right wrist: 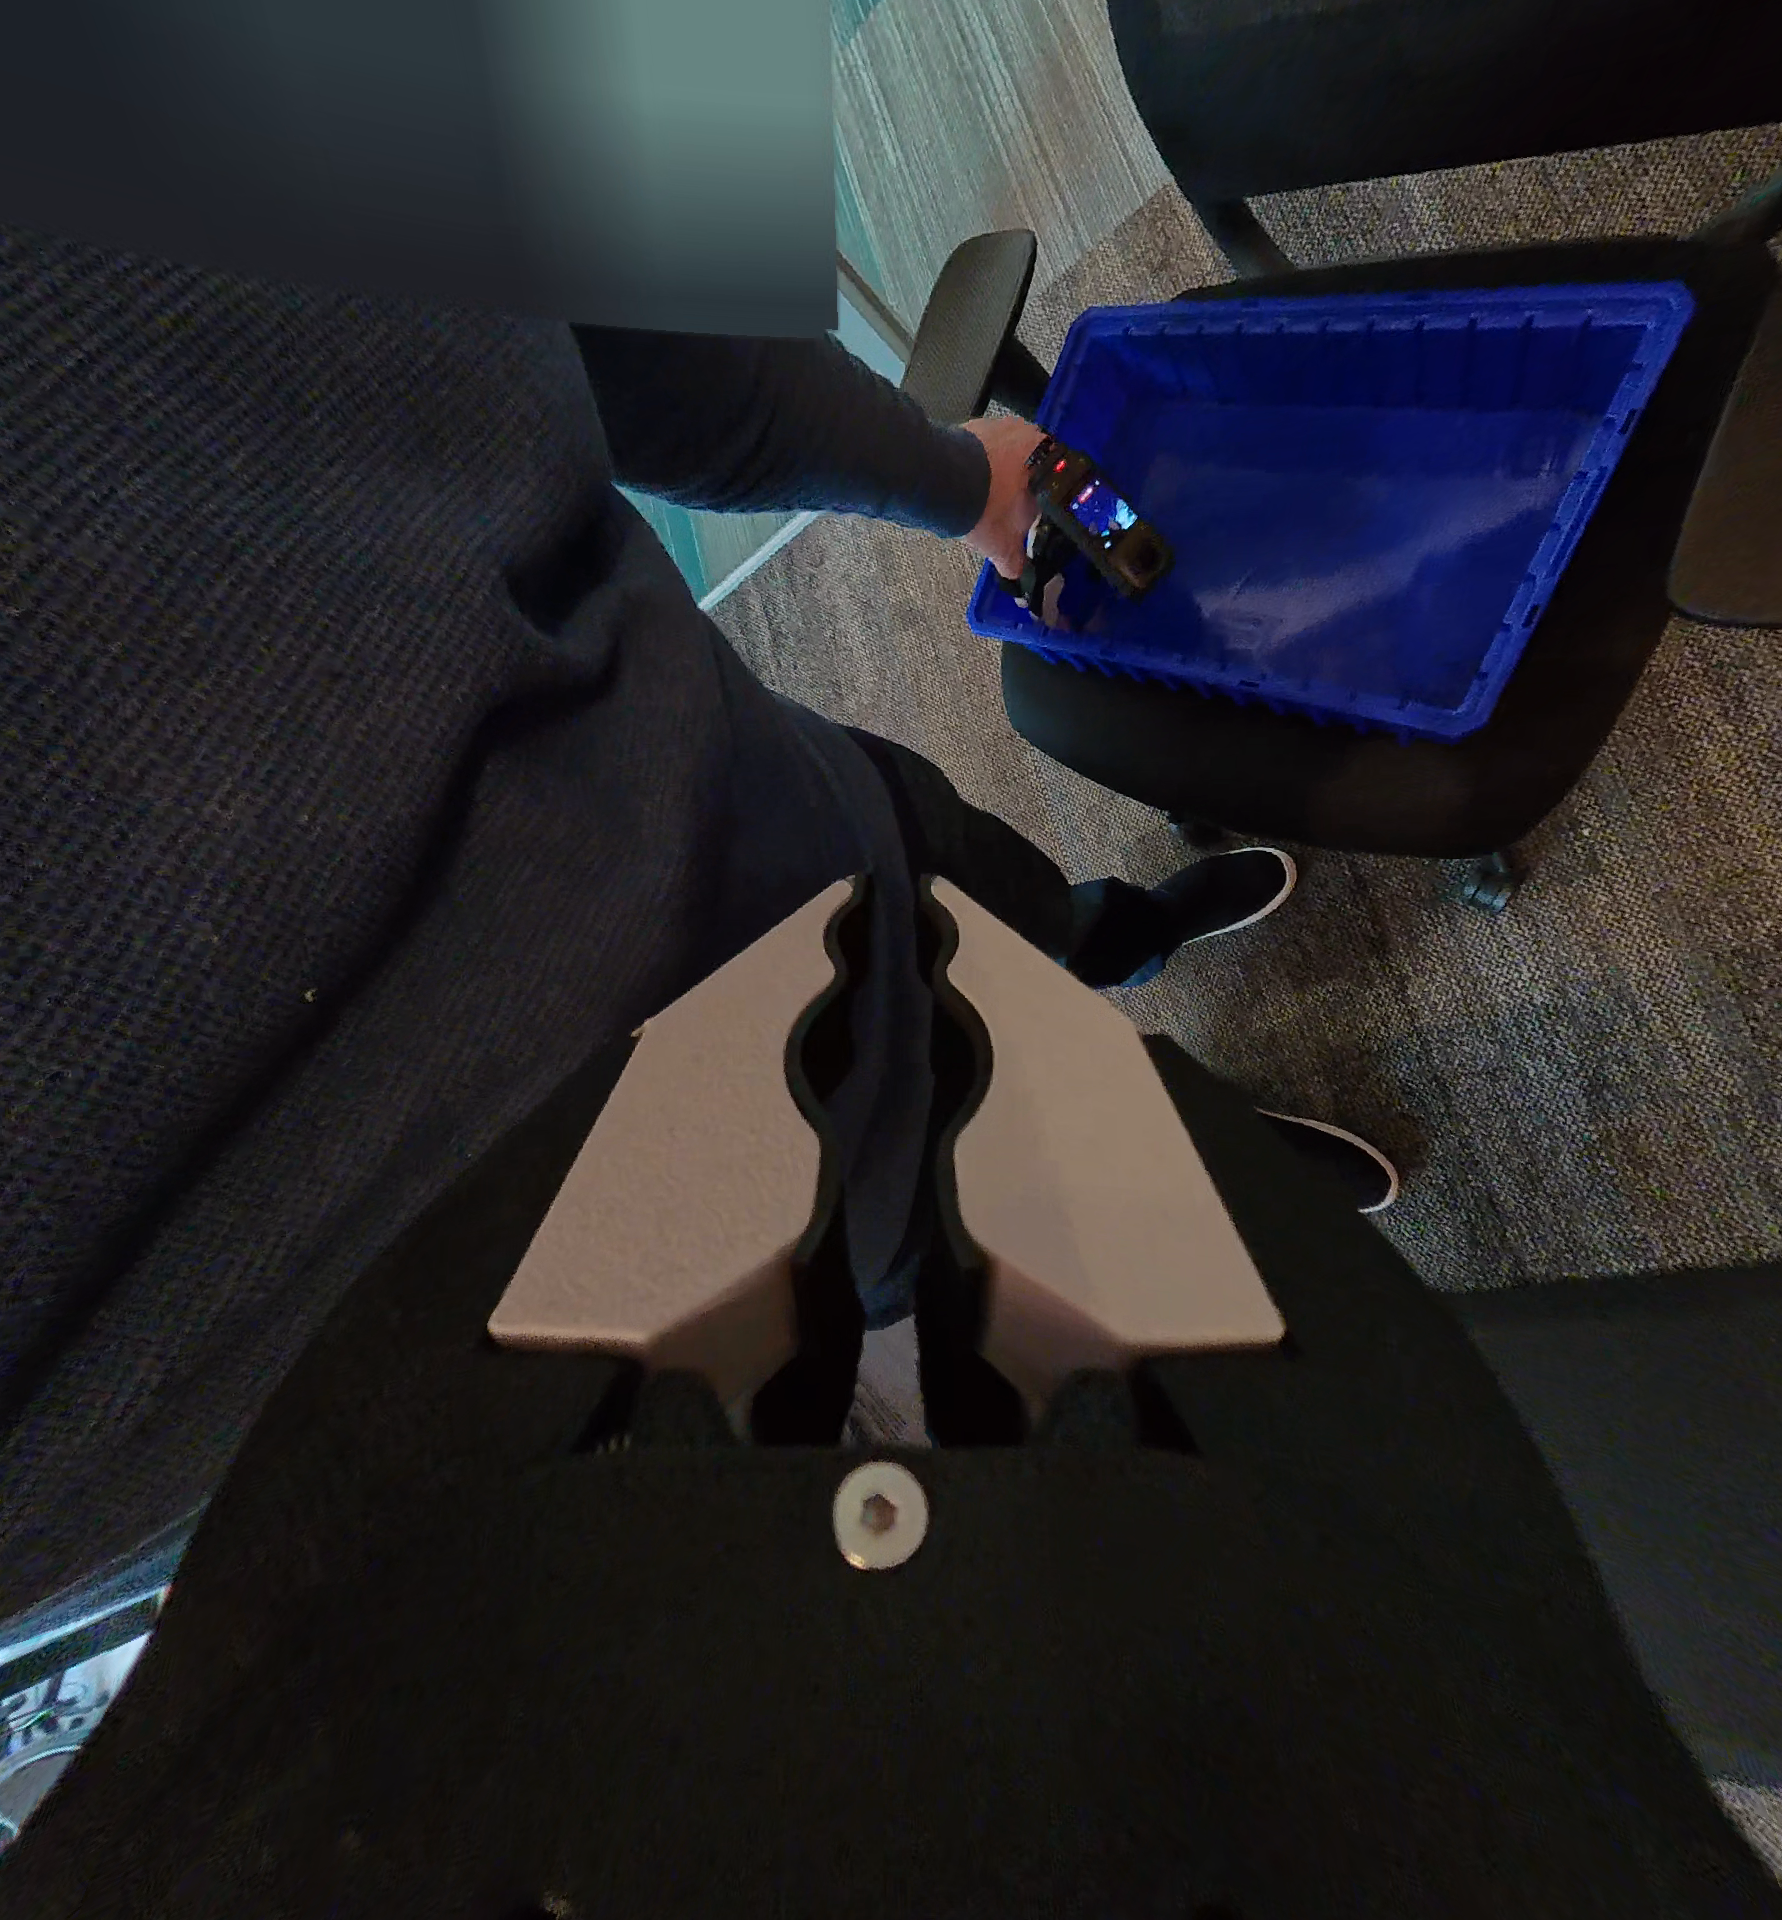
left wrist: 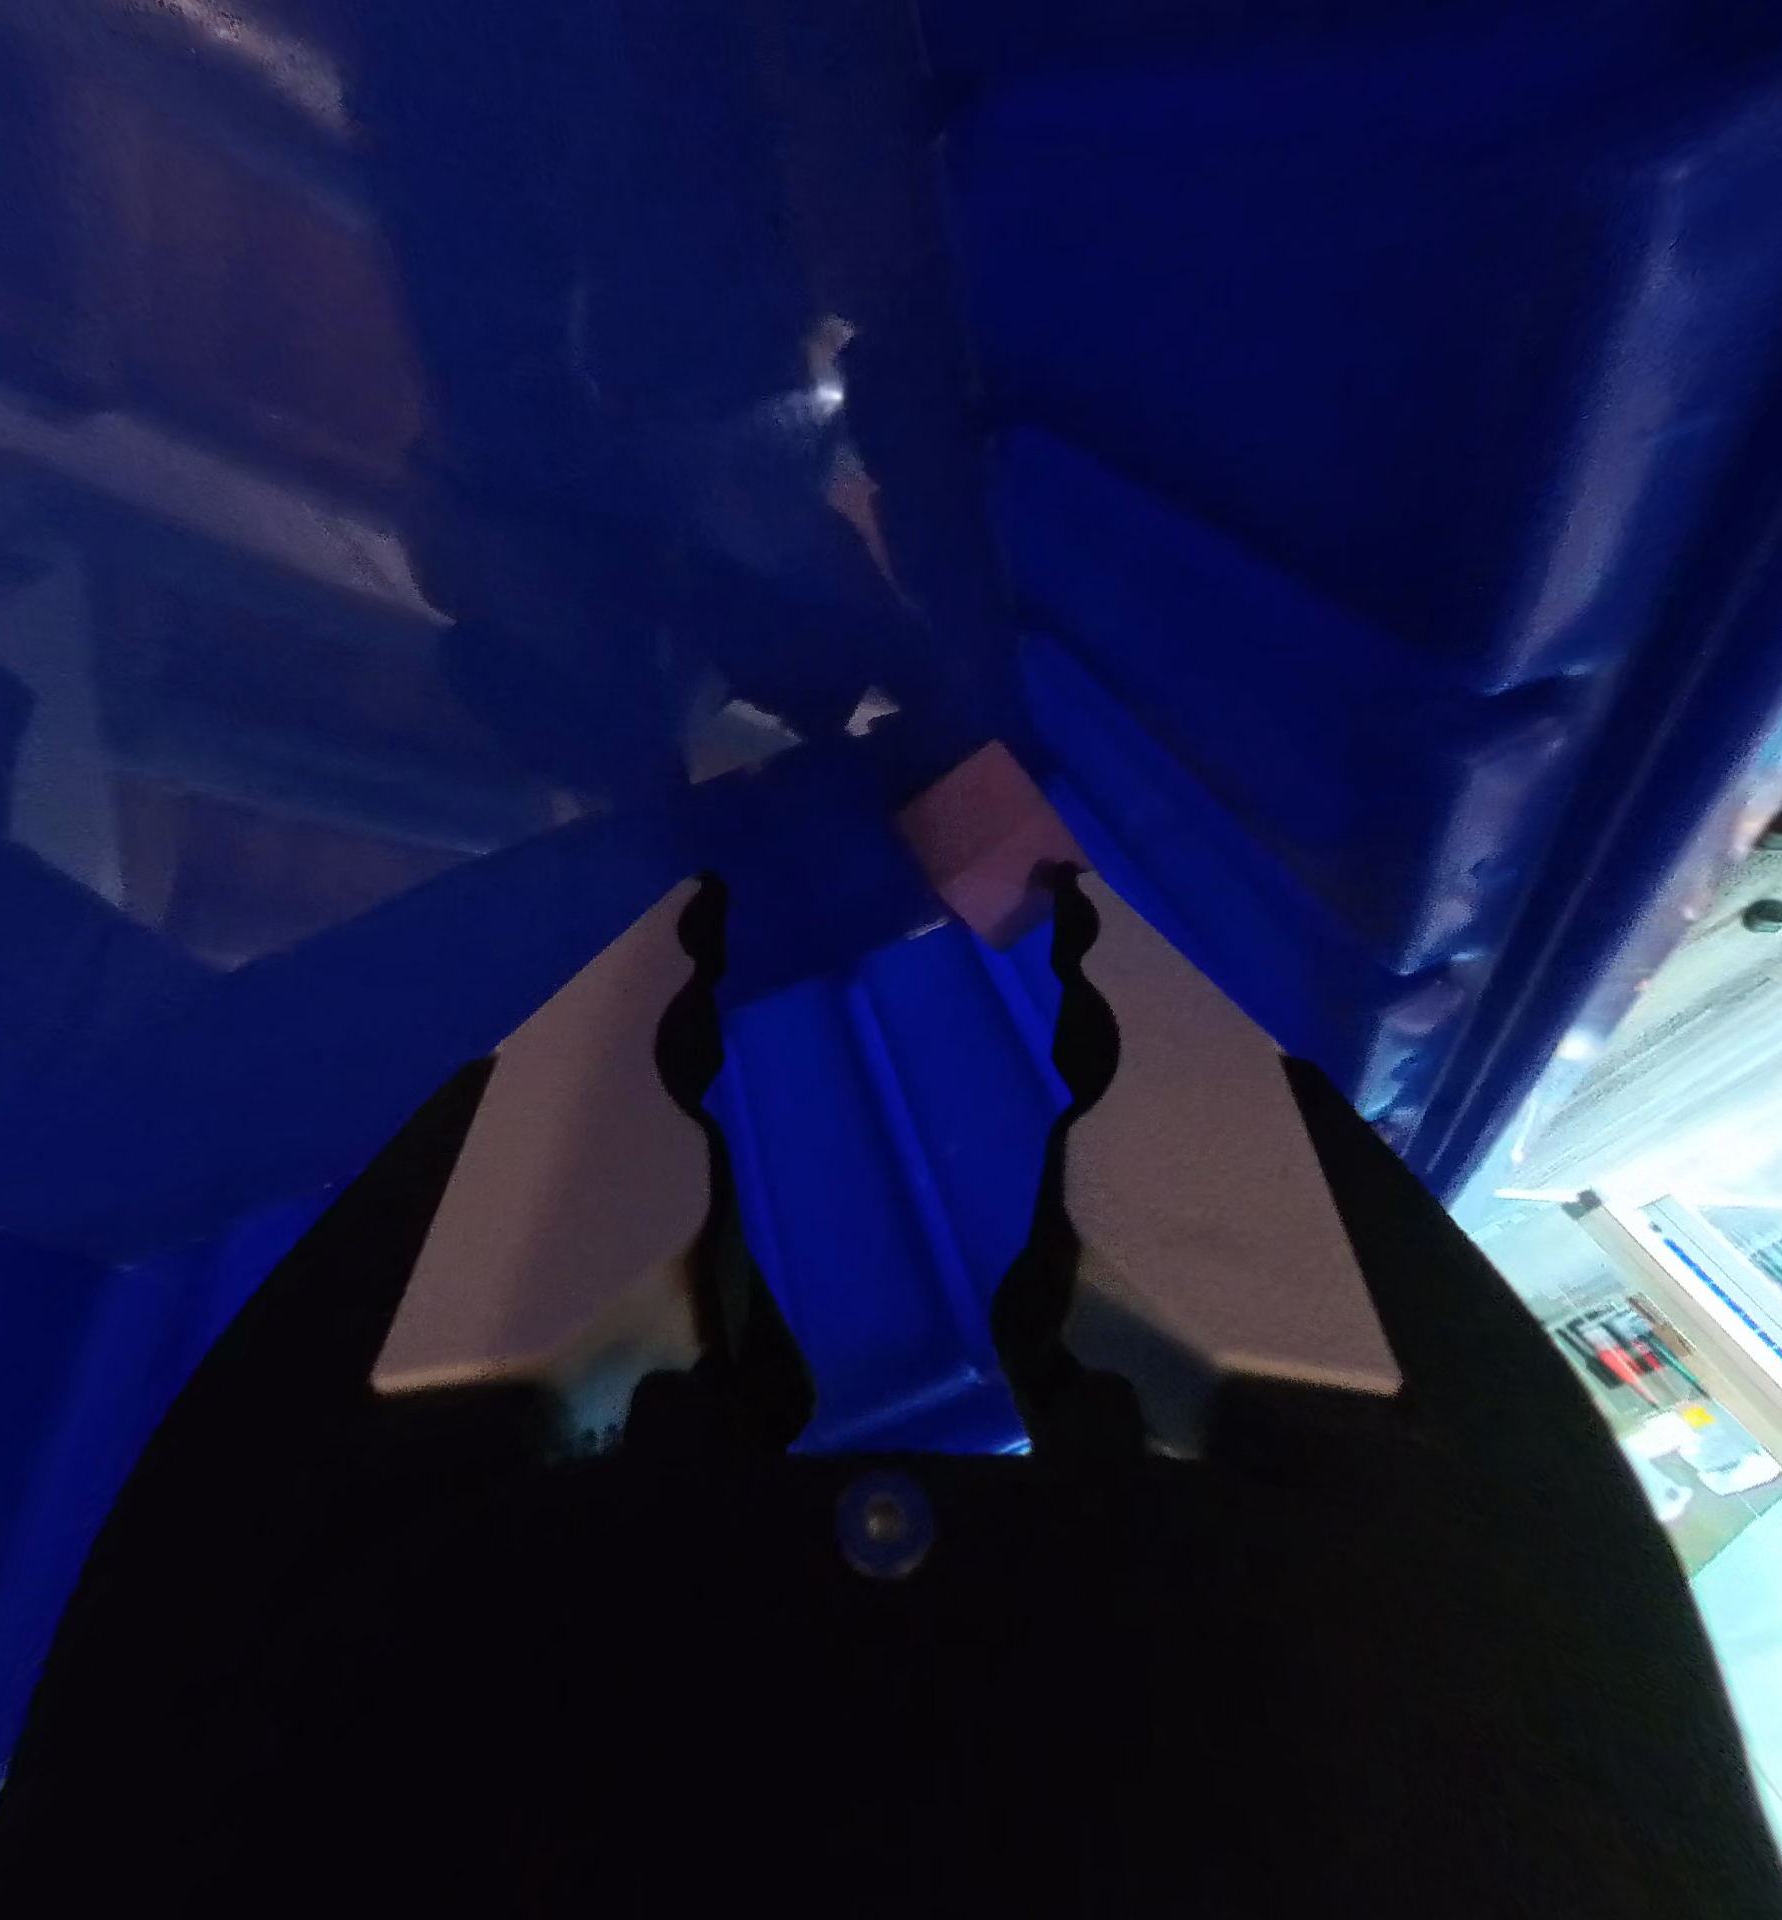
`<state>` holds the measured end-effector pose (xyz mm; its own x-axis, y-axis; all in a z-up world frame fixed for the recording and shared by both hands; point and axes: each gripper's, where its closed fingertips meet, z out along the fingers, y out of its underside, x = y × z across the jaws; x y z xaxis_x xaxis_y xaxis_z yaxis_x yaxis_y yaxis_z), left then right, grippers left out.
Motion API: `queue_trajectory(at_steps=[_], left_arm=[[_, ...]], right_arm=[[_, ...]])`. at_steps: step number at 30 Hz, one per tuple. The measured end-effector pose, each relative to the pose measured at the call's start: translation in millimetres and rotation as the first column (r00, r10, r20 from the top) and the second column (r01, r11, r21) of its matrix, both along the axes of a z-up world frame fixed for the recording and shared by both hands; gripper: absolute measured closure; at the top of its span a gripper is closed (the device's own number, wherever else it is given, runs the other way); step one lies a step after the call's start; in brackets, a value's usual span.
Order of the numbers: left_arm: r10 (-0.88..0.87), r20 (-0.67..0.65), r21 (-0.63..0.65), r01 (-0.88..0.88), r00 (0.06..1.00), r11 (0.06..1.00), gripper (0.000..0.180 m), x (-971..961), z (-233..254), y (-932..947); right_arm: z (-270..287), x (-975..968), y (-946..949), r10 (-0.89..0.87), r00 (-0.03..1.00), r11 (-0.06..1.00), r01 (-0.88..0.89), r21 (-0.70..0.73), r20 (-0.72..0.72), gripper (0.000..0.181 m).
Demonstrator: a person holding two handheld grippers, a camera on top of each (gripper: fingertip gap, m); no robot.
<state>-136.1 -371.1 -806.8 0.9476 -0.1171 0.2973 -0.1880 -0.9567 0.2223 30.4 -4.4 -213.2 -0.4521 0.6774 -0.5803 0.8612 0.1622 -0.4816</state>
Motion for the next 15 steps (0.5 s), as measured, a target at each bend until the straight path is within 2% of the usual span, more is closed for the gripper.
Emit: queue_trajectory(at_steps=[1,3,5,7,9,11,15], left_arm=[[0.004,0.002,0.009,-0.004,1.000,1.000,0.115,-3,1,0],[0.086,0.007,0.051,-0.087,0.996,0.995,0.123,-12,7,7],[0.197,-0.050,0.135,-0.188,0.979,0.973,0.166,-38,19,19],[0.290,-0.042,0.189,-0.278,0.956,0.942,0.160,-53,31,27],[0.314,-0.051,0.176,-0.301,0.948,0.937,0.139,-60,35,22],[0.299,-0.017,0.176,-0.292,0.954,0.940,0.135,-55,37,20],[0.203,-0.037,0.169,-0.194,0.978,0.966,0.124,-48,28,23]], right_arm=[[-1,-1,-1,-0.001,1.000,1.000,0.001,-0.004,0.003,0.175],[-2,-3,-2,-0.005,1.000,1.000,0.005,-0.006,0.000,0.175],[-1,-5,-3,-0.013,1.000,1.000,0.013,-0.017,-0.005,0.175],[-1,-6,-5,-0.016,1.000,1.000,0.016,-0.025,-0.010,0.175],[-2,-7,-6,-0.017,1.000,0.999,0.017,-0.030,-0.015,0.175],[-3,-8,-8,-0.024,1.000,0.999,0.023,-0.040,-0.020,0.175],[-8,-8,-10,-0.037,0.999,0.998,0.036,-0.053,-0.019,0.175]])
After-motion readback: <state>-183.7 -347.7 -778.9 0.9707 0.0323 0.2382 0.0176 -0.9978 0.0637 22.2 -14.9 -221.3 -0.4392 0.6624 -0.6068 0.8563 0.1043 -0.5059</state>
